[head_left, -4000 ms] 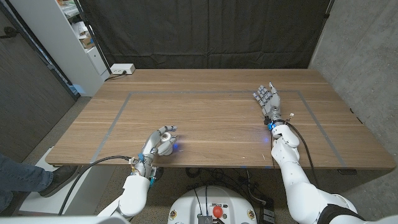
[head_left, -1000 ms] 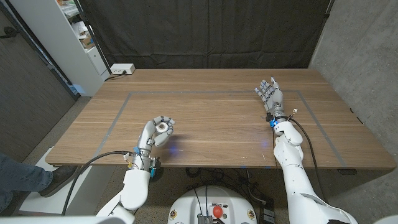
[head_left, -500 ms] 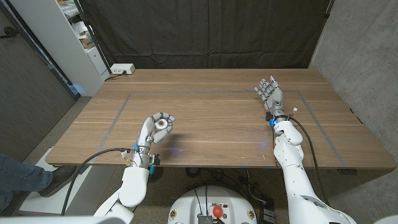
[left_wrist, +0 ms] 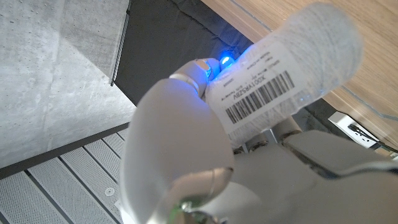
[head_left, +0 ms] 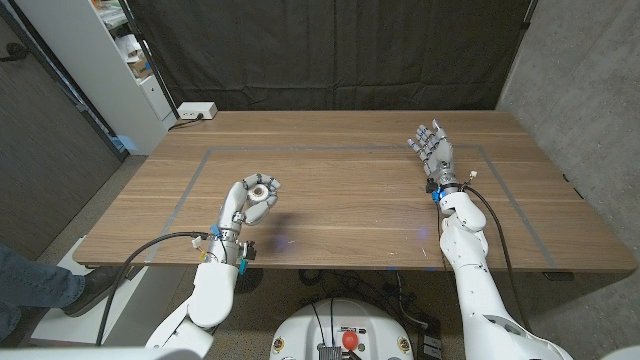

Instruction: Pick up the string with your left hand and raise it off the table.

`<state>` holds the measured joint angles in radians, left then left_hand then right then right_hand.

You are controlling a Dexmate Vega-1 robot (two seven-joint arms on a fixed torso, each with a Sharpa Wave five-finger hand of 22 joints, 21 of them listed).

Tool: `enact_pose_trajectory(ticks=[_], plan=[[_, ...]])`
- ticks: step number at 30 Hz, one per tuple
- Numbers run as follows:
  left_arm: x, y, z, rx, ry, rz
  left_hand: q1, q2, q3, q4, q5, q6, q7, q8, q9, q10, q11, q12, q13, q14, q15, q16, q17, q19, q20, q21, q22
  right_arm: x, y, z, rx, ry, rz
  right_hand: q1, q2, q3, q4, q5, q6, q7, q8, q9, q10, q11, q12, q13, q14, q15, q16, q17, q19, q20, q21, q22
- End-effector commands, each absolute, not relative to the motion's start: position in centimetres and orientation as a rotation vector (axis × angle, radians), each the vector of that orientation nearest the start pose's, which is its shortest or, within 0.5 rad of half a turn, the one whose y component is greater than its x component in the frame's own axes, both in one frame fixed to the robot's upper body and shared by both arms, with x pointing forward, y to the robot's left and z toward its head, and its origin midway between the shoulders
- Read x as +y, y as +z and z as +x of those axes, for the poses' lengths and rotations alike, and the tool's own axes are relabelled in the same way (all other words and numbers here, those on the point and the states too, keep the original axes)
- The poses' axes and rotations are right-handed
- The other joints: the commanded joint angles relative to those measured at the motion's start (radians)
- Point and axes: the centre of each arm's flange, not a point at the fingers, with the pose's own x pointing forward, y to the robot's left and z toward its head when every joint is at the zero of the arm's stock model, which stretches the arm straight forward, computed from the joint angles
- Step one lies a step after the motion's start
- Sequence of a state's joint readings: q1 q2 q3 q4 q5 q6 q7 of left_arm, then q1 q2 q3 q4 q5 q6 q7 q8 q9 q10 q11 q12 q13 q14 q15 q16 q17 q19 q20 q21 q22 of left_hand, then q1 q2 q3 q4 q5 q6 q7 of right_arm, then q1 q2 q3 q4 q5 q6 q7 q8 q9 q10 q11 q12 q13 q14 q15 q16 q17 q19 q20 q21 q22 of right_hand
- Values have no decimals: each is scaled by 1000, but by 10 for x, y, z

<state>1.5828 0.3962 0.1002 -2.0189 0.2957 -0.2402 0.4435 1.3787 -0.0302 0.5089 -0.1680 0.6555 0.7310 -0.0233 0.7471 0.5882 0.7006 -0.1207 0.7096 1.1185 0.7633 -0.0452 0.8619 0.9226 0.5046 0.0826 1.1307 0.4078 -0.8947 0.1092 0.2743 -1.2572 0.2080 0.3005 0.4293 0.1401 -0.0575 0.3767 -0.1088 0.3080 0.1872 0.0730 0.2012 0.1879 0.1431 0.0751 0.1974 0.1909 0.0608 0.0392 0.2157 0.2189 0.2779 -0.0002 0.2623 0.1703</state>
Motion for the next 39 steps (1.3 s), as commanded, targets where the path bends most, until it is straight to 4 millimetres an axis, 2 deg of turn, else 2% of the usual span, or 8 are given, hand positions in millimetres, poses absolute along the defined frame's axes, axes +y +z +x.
enact_pose_trajectory(ticks=[1,25,39], plan=[[252,-108,447,-814,185,472,39,33,5,4,10,11,1,9,5,14,2,-6,6,57,-35,15,21,4,-10,19,-2,-279,-45,642,-736,183,250,-1,9,-6,-1,4,10,3,-1,2,8,2,3,2,10,-2,0,-1,8,2,-2,1],[250,-82,439,-868,165,475,35,26,20,2,31,19,6,16,9,27,6,-31,31,50,-36,24,84,-3,-14,71,-25,-276,-37,638,-749,181,239,-1,11,-7,-1,4,11,4,-1,2,9,2,2,2,11,-2,-1,-1,11,2,-9,1],[249,-74,436,-886,162,484,28,23,31,3,42,23,7,20,11,36,5,-44,42,57,-41,25,113,-8,-17,99,-41,-273,-37,639,-750,178,245,0,12,-8,-1,5,10,3,-2,2,9,3,2,2,11,-2,-1,-1,13,1,-13,1]])
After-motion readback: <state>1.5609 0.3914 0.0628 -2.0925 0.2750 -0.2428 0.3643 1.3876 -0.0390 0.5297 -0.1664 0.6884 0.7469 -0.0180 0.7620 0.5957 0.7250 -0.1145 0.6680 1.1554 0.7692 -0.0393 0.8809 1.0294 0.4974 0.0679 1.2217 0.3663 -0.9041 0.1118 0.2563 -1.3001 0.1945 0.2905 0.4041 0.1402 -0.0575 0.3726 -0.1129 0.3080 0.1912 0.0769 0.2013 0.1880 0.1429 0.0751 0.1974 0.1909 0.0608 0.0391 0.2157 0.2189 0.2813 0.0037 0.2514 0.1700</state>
